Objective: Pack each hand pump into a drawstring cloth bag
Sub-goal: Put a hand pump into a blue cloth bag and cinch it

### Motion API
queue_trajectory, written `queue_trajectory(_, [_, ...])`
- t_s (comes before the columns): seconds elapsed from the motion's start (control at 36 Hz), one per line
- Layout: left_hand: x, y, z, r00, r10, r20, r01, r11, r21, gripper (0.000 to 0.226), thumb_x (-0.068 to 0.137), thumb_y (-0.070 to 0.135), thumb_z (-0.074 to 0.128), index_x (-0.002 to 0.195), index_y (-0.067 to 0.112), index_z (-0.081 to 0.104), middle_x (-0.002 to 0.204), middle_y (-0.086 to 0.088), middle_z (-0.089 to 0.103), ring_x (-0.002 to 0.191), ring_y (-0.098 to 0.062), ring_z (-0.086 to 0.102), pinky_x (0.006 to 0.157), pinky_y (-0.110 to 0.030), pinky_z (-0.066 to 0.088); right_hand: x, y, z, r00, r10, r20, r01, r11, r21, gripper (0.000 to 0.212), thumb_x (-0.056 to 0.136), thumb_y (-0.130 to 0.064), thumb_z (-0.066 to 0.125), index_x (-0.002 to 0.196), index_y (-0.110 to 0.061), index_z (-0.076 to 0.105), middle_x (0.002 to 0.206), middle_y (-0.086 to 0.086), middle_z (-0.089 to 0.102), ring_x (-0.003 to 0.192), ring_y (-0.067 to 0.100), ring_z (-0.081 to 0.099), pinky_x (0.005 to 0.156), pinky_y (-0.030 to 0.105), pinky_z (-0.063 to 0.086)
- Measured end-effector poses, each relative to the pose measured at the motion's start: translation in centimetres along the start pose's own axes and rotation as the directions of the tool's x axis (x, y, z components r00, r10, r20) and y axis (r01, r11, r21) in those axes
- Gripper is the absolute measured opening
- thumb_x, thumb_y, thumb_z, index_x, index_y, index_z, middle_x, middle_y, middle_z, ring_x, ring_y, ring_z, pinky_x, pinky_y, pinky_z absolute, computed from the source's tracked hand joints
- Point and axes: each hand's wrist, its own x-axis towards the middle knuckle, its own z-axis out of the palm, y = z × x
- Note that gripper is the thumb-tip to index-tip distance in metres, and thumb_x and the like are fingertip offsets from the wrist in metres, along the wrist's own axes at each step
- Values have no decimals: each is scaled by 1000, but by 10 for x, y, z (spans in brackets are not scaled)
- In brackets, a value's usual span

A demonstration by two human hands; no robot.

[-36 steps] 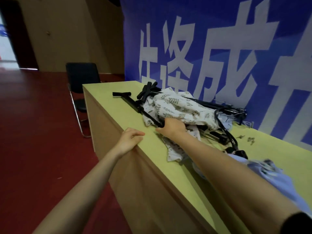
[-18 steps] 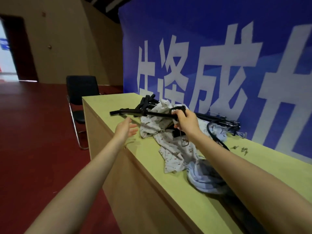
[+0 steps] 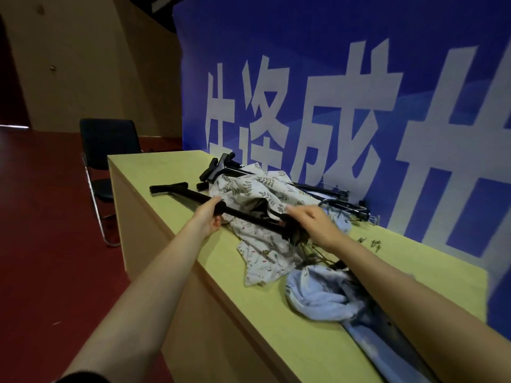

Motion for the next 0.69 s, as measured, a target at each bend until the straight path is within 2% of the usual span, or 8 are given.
queue_trajectory(0.14, [16, -11, -9, 998, 65, -13, -66, 985, -158, 15, 92, 24, 60, 90, 11, 53, 84, -4, 49, 56, -9, 34, 41, -16, 37, 61, -15, 10, 960, -46, -276, 1, 987, -162, 28, 96, -39, 51, 98, -19, 70, 98, -6, 68, 92, 10, 61, 87, 40, 52])
queue_trajectory(0.19, [21, -16, -15, 996, 94, 7, -89, 966, -242, 14, 94, 23, 59, 93, 9, 55, 90, -6, 50, 59, -10, 35, 44, -17, 39, 91, -21, 19, 982, -99, -163, 59, 971, -233, 34, 93, -41, 56, 122, -25, 60, 121, -5, 60, 114, 13, 54, 101, 42, 46])
queue_trajectory(0.28, [25, -18, -15, 989, 147, -34, -150, 956, -252, 14, 95, 21, 57, 91, 8, 52, 83, -6, 49, 58, -12, 38, 48, -20, 40, 133, -26, 43, 987, -96, 132, 144, 898, -416, 85, 81, -52, 68, 150, -26, 27, 151, 3, 36, 140, 22, 28, 112, 44, 30])
queue_trajectory(0.36, [27, -18, -13, 985, 170, -35, -174, 959, -224, 14, 96, 20, 55, 89, 9, 50, 79, -5, 49, 58, -13, 41, 53, -22, 41, 160, -17, 64, 965, 57, 257, 160, 649, -743, 77, 79, -50, 69, 144, -22, 38, 136, 7, 53, 128, 28, 44, 99, 39, 40])
queue_trajectory(0.44, [30, -16, -16, 987, 161, -11, -159, 960, -229, 14, 96, 20, 55, 91, 9, 49, 80, -6, 47, 60, -13, 41, 53, -22, 42, 169, -6, 59, 985, 145, 98, -67, 827, -558, 32, 85, -41, 65, 100, -13, 66, 88, 3, 65, 86, 24, 61, 73, 32, 46])
queue_trajectory(0.56, [32, -18, -18, 987, 153, 39, -144, 973, -182, 16, 96, 22, 55, 96, 8, 49, 81, -5, 44, 61, -12, 39, 55, -23, 41, 168, 6, 31, 919, 175, -353, -175, 984, 33, 29, 90, -29, 60, 112, -11, 64, 103, 8, 68, 95, 27, 64, 85, 39, 52])
queue_trajectory(0.64, [33, -18, -17, 986, 162, 43, -154, 975, -158, 17, 96, 23, 55, 97, 7, 49, 81, -5, 46, 59, -12, 39, 50, -20, 43, 160, 22, 2, 864, 48, -501, -200, 946, -254, 51, 97, -19, 51, 146, -26, 36, 127, 10, 52, 98, 27, 58, 81, 37, 48])
queue_trajectory(0.69, [32, -18, -15, 985, 171, 39, -163, 974, -154, 15, 96, 22, 55, 94, 7, 49, 79, -4, 48, 58, -12, 40, 47, -19, 43, 152, 31, -14, 900, -66, -431, -240, 751, -616, 55, 98, -13, 49, 149, -29, 33, 129, 14, 45, 90, 32, 57, 72, 39, 49])
